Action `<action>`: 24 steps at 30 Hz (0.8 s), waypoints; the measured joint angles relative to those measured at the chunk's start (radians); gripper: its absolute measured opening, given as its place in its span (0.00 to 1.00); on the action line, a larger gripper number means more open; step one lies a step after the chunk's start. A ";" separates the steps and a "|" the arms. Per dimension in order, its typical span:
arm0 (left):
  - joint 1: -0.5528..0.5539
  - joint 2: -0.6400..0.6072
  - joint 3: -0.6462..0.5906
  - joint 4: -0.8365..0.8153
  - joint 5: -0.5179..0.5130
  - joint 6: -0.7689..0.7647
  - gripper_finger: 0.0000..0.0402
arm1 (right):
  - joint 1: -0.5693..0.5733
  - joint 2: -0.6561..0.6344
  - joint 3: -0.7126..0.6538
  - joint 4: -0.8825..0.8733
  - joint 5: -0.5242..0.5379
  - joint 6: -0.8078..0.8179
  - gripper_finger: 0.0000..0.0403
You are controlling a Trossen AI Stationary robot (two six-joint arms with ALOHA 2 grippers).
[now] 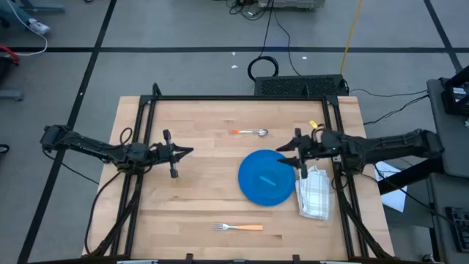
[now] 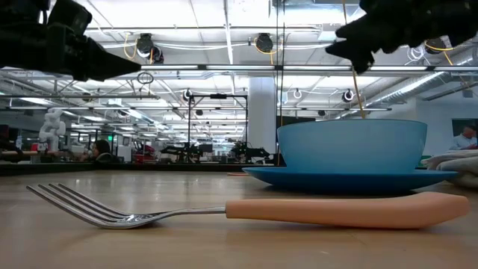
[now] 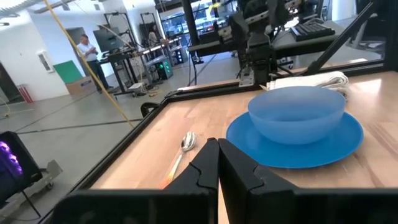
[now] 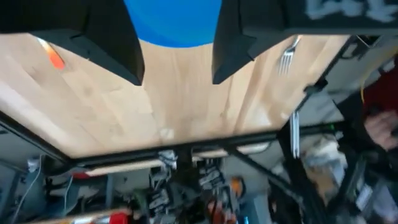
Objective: Set table place
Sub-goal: Put the light orange fork to the left of the blue plate
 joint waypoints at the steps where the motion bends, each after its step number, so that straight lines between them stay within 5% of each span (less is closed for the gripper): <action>1: 0.000 0.000 0.000 -0.004 0.000 -0.003 0.02 | 0.018 0.035 0.034 -0.013 0.016 -0.014 0.47; 13: 0.000 0.000 0.000 -0.018 0.000 -0.041 0.02 | 0.241 0.390 0.410 -0.256 0.260 -0.019 0.50; 24: 0.000 0.000 0.000 -0.019 0.000 -0.053 0.02 | 0.367 0.641 0.672 -0.513 0.285 0.191 0.50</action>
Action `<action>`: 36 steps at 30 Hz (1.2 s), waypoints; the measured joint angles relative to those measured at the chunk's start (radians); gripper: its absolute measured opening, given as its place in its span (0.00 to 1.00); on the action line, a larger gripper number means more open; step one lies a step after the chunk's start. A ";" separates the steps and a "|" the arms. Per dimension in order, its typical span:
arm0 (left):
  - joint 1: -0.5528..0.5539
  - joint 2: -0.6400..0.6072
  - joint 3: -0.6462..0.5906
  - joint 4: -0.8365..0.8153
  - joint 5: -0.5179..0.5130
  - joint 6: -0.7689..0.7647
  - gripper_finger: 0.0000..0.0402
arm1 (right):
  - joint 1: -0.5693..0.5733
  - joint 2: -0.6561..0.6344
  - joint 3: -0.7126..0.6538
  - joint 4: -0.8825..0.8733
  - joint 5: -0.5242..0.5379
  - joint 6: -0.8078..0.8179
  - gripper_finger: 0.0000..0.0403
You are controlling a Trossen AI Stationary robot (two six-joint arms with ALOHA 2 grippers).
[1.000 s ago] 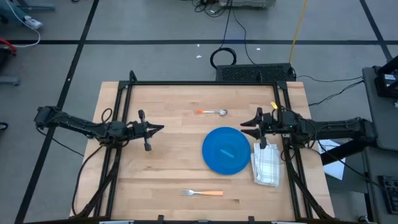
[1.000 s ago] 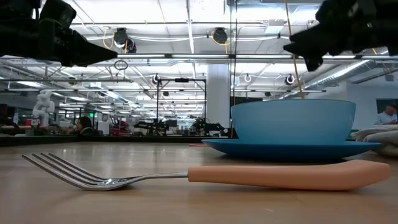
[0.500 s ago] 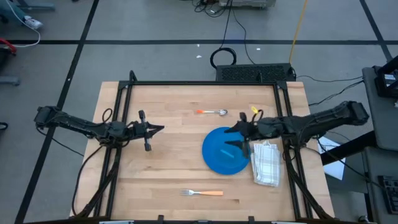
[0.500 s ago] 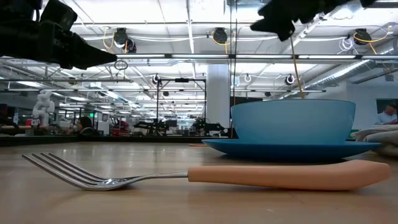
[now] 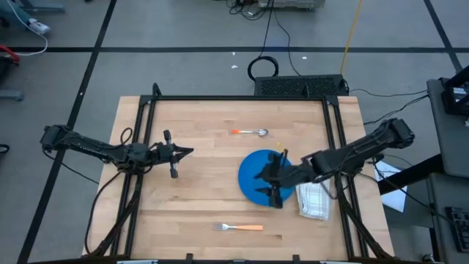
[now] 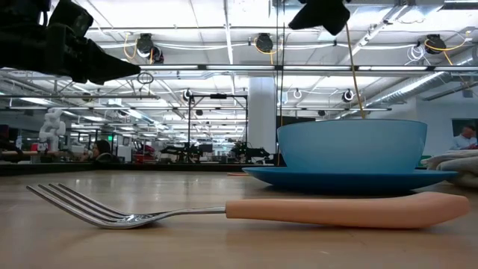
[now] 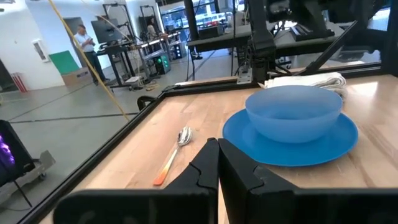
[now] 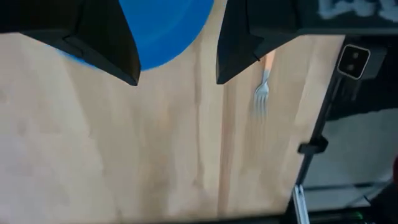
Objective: Set table place
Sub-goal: Put the light orange fork to the left of the blue plate
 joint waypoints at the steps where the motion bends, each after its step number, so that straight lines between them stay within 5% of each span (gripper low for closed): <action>1: 0.000 0.000 0.000 0.000 0.000 -0.002 0.02 | 0.008 0.021 0.015 -0.016 -0.002 0.019 0.50; 17: 0.000 0.000 0.000 -0.020 0.000 -0.017 0.02 | 0.031 0.321 0.208 -0.110 -0.211 0.156 0.50; 36: 0.000 0.000 0.000 -0.033 0.002 -0.036 0.02 | 0.071 0.517 0.223 0.033 -0.239 0.162 0.50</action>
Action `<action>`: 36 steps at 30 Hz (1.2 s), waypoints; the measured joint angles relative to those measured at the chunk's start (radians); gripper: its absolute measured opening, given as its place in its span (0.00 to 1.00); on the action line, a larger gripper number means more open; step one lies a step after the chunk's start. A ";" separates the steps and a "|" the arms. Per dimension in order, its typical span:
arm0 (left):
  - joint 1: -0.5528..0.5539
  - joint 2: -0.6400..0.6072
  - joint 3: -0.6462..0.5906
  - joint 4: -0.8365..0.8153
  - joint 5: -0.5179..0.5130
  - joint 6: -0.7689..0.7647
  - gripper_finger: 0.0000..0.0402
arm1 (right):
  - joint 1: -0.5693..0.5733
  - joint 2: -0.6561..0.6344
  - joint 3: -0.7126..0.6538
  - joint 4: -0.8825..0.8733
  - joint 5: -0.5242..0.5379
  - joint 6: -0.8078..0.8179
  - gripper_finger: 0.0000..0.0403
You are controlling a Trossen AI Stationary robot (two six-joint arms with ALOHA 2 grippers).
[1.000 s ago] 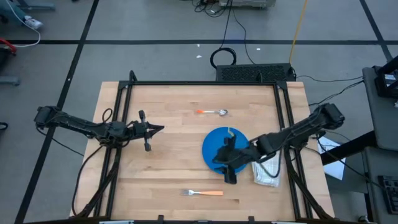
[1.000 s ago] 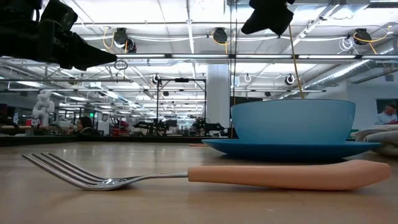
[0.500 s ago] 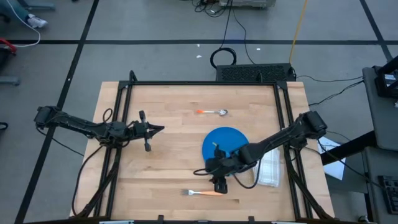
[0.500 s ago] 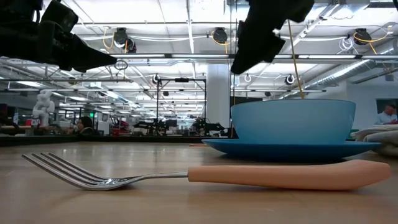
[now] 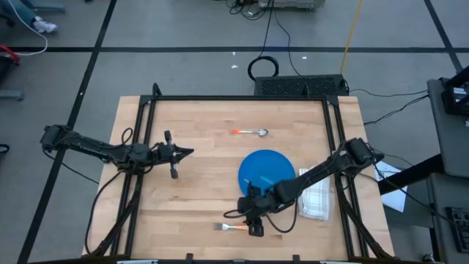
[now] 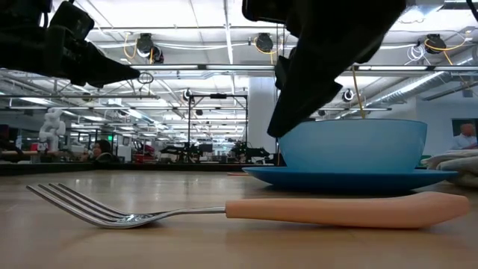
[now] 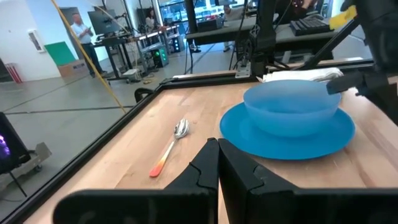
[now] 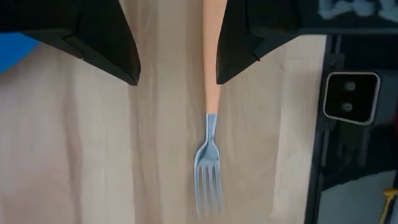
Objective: Set table place
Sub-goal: Put the light orange fork to the left of the blue plate
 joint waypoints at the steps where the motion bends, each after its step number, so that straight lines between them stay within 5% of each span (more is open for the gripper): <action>1: 0.000 0.000 0.000 -0.003 0.000 -0.006 0.02 | 0.004 0.002 0.000 0.002 0.000 0.000 0.50; 36: -0.001 0.000 0.000 -0.011 0.007 -0.045 0.02 | 0.118 0.103 0.000 0.063 0.062 0.049 0.50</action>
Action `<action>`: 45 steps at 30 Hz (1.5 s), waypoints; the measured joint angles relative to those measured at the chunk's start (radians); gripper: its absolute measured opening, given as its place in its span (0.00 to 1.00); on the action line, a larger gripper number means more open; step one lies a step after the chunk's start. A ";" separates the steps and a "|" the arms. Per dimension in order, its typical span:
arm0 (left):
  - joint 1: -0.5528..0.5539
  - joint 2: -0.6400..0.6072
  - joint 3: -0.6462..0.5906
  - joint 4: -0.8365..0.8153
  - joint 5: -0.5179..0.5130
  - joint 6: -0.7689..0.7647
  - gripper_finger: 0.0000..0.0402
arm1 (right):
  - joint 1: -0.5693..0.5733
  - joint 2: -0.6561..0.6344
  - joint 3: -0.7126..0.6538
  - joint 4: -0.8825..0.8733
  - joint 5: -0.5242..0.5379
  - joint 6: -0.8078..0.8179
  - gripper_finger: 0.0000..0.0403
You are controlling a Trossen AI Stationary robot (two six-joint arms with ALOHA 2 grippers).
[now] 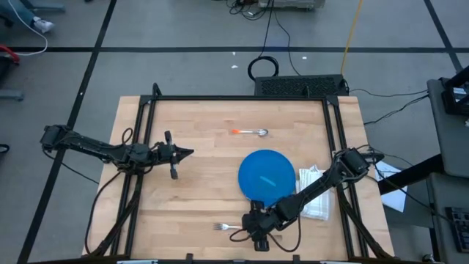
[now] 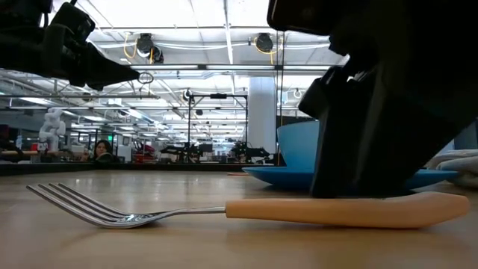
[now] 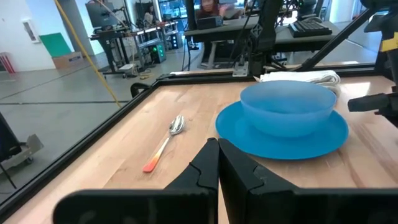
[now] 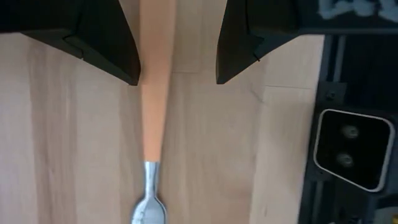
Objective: Set table place
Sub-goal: Put the light orange fork to the left of the blue plate
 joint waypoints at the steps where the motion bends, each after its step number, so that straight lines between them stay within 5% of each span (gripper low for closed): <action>1: 0.000 0.000 0.000 0.000 0.000 0.000 0.02 | 0.002 0.000 0.000 -0.002 0.001 0.000 0.50; 17: -0.002 0.000 0.000 -0.006 0.001 -0.004 0.02 | 0.007 0.059 0.003 0.013 0.012 -0.023 0.47; 27: -0.002 0.000 0.000 -0.007 0.001 -0.007 0.02 | 0.005 0.061 0.000 0.052 0.005 -0.031 0.11; 36: -0.002 0.000 0.000 -0.009 0.001 -0.015 0.02 | -0.005 0.042 -0.004 0.099 0.000 0.000 0.11; 45: -0.002 0.000 0.000 -0.009 0.001 -0.015 0.02 | -0.057 -0.046 -0.004 0.111 0.176 0.066 0.11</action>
